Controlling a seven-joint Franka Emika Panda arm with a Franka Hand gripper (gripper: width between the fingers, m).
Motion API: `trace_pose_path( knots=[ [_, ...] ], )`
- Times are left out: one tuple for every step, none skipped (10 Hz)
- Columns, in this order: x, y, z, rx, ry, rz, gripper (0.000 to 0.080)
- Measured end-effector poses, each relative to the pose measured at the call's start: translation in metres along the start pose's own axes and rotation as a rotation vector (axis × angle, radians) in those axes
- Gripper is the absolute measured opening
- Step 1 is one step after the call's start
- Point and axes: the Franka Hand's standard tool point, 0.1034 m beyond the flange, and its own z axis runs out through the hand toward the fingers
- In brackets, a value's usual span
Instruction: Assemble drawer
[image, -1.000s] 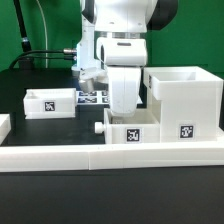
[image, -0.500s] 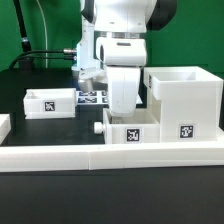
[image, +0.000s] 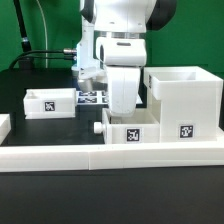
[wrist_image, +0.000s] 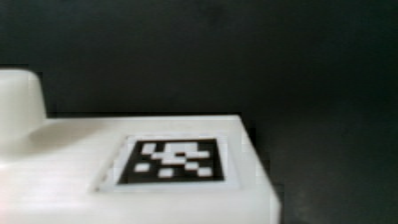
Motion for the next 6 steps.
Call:
trace_pose_path(
  knots=[
    [-0.0001, 0.0, 0.0001, 0.0, 0.0, 0.0, 0.0044],
    [-0.0001, -0.0001, 0.0001, 0.0, 0.0, 0.0, 0.0044],
    [0.0005, 0.0, 0.0001, 0.0, 0.0, 0.002, 0.0044],
    [0.0032, -0.0003, 0.0, 0.001, 0.001, 0.01, 0.0044],
    [0.003, -0.0005, 0.0001, 0.003, 0.0, 0.014, 0.0044],
    [0.0024, -0.0006, 0.0001, 0.003, 0.0, 0.016, 0.0044]
  ],
)
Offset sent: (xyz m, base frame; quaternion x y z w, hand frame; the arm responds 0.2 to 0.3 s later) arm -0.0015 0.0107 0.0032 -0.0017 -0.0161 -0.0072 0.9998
